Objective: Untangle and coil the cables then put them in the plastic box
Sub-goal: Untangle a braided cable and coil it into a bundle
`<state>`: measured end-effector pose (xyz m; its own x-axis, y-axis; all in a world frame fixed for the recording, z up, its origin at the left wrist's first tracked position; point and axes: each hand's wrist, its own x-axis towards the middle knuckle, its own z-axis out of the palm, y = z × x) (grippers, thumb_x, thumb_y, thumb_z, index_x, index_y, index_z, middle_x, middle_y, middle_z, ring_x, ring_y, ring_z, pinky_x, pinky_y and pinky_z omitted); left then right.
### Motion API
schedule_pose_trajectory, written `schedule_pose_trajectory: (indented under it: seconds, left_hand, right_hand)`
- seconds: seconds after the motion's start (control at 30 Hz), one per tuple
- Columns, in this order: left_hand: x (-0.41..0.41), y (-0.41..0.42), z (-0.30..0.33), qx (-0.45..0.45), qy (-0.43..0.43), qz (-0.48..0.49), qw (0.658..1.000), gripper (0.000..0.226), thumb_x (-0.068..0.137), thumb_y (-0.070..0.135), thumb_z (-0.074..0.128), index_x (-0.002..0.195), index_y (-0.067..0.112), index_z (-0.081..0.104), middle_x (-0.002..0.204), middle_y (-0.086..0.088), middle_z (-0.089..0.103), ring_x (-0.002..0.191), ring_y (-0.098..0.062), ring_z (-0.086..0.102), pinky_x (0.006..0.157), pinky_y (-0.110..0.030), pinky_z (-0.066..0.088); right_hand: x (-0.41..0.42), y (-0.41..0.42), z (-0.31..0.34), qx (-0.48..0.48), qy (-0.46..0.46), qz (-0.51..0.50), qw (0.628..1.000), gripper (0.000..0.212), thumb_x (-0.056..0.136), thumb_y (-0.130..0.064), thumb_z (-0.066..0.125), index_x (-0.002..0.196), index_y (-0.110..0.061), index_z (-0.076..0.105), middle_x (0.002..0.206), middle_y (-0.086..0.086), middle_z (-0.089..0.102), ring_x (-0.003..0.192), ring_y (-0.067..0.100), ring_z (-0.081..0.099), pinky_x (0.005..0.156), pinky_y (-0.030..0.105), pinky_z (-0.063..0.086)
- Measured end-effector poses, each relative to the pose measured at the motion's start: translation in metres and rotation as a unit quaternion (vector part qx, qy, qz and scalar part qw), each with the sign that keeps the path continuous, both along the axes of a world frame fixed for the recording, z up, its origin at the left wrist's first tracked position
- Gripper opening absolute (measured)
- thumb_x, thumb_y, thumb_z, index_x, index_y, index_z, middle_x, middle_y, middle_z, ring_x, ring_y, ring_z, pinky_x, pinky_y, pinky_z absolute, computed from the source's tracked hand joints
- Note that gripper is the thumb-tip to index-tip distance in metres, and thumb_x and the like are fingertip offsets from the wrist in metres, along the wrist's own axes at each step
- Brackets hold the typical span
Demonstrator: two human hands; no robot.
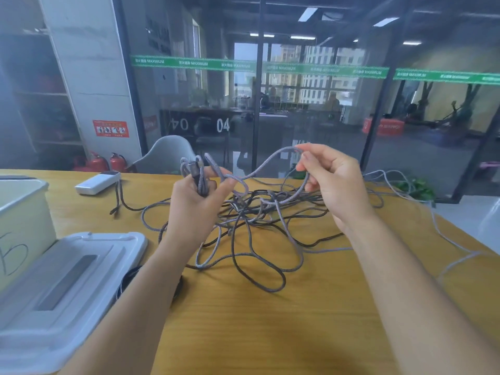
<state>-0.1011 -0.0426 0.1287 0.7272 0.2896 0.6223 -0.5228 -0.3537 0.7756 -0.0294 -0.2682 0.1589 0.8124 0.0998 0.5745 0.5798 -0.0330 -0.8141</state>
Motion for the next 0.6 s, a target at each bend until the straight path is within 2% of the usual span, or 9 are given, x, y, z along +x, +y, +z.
schedule_pose_trajectory:
  seconds: [0.07, 0.13, 0.2, 0.27, 0.37, 0.43, 0.5, 0.57, 0.6]
  left_hand:
    - [0.001, -0.006, 0.01, 0.012, -0.004, -0.001, 1.0, 0.032, 0.098, 0.023, 0.072, 0.071, 0.041, 0.071, 0.059, -0.021, 0.044, 0.058, -0.036, 0.04, 0.057, -0.038, 0.047]
    - [0.007, -0.009, 0.009, 0.019, 0.013, -0.017, 1.0, 0.021, 0.098, 0.028, 0.072, 0.08, 0.039, 0.074, 0.066, -0.028, 0.044, 0.063, -0.032, 0.046, 0.064, -0.034, 0.054]
    - [0.013, -0.011, 0.0, 0.022, 0.06, -0.025, 0.998, 0.008, 0.097, 0.032, 0.073, 0.091, 0.028, 0.076, 0.057, -0.014, 0.039, 0.06, -0.023, 0.044, 0.072, -0.037, 0.058]
    - [0.021, -0.011, -0.014, 0.028, 0.116, -0.016, 0.993, 0.027, 0.096, 0.035, 0.074, 0.107, 0.01, 0.073, 0.049, 0.005, 0.038, 0.051, -0.017, 0.043, 0.077, -0.046, 0.061]
    - [0.024, -0.014, -0.029, 0.014, 0.139, -0.031, 0.99, 0.017, 0.097, 0.029, 0.073, 0.108, 0.016, 0.07, 0.046, 0.011, 0.037, 0.045, -0.011, 0.041, 0.073, -0.041, 0.058]
    - [0.028, -0.014, -0.037, 0.011, 0.141, -0.028, 0.99, 0.012, 0.097, 0.028, 0.073, 0.102, 0.018, 0.07, 0.048, 0.011, 0.032, 0.043, -0.009, 0.031, 0.069, -0.034, 0.05]
    - [0.032, -0.013, -0.044, 0.011, 0.144, -0.029, 0.989, 0.011, 0.098, 0.03, 0.072, 0.097, 0.018, 0.071, 0.048, 0.011, 0.03, 0.046, -0.012, 0.029, 0.074, -0.032, 0.046]
    - [0.036, -0.01, -0.048, 0.008, 0.142, -0.029, 0.989, 0.012, 0.099, 0.028, 0.071, 0.094, 0.017, 0.07, 0.048, 0.011, 0.03, 0.047, -0.013, 0.029, 0.077, -0.03, 0.047]
    - [0.037, -0.009, -0.05, 0.009, 0.138, -0.026, 0.99, 0.013, 0.1, 0.028, 0.07, 0.094, 0.015, 0.069, 0.048, 0.011, 0.03, 0.046, -0.011, 0.028, 0.072, -0.025, 0.048]
  right_hand:
    - [0.005, -0.008, 0.001, -0.021, -0.018, -0.04, 0.999, 0.019, 0.106, -0.017, 0.06, 0.116, -0.024, 0.074, 0.086, -0.004, 0.075, 0.06, 0.009, 0.06, 0.067, 0.027, 0.059]
    - [0.013, -0.018, -0.005, -0.048, -0.025, -0.083, 0.995, 0.016, 0.106, -0.015, 0.06, 0.113, -0.023, 0.072, 0.09, -0.002, 0.077, 0.063, 0.011, 0.065, 0.067, 0.026, 0.061]
    - [0.025, -0.032, -0.021, -0.035, 0.027, -0.103, 0.994, 0.011, 0.105, -0.013, 0.061, 0.111, -0.017, 0.07, 0.091, 0.0, 0.078, 0.066, 0.012, 0.068, 0.068, 0.028, 0.063]
    - [0.039, -0.046, -0.043, -0.003, 0.118, -0.1, 0.988, 0.009, 0.104, -0.009, 0.062, 0.112, -0.01, 0.067, 0.098, 0.007, 0.078, 0.069, 0.013, 0.071, 0.07, 0.03, 0.063]
    - [0.052, -0.058, -0.075, 0.028, 0.208, -0.061, 0.976, 0.01, 0.102, -0.002, 0.064, 0.111, -0.006, 0.062, 0.117, 0.017, 0.073, 0.083, 0.018, 0.077, 0.075, 0.029, 0.063]
    - [0.056, -0.058, -0.091, -0.024, 0.217, -0.039, 0.975, 0.014, 0.099, -0.007, 0.069, 0.111, -0.013, 0.066, 0.126, 0.012, 0.069, 0.098, 0.016, 0.074, 0.086, 0.03, 0.061]
    - [0.055, -0.053, -0.1, -0.145, 0.192, -0.042, 0.97, 0.017, 0.099, -0.017, 0.07, 0.112, -0.028, 0.068, 0.129, -0.001, 0.066, 0.111, 0.011, 0.067, 0.093, 0.03, 0.053]
    - [0.054, -0.043, -0.11, -0.202, 0.154, -0.041, 0.966, 0.02, 0.1, -0.021, 0.069, 0.114, -0.035, 0.068, 0.137, -0.008, 0.06, 0.119, 0.007, 0.064, 0.091, 0.027, 0.05]
    - [0.055, -0.038, -0.115, -0.207, 0.129, -0.051, 0.969, 0.021, 0.1, -0.022, 0.069, 0.116, -0.035, 0.068, 0.144, -0.01, 0.054, 0.118, 0.007, 0.065, 0.089, 0.023, 0.05]
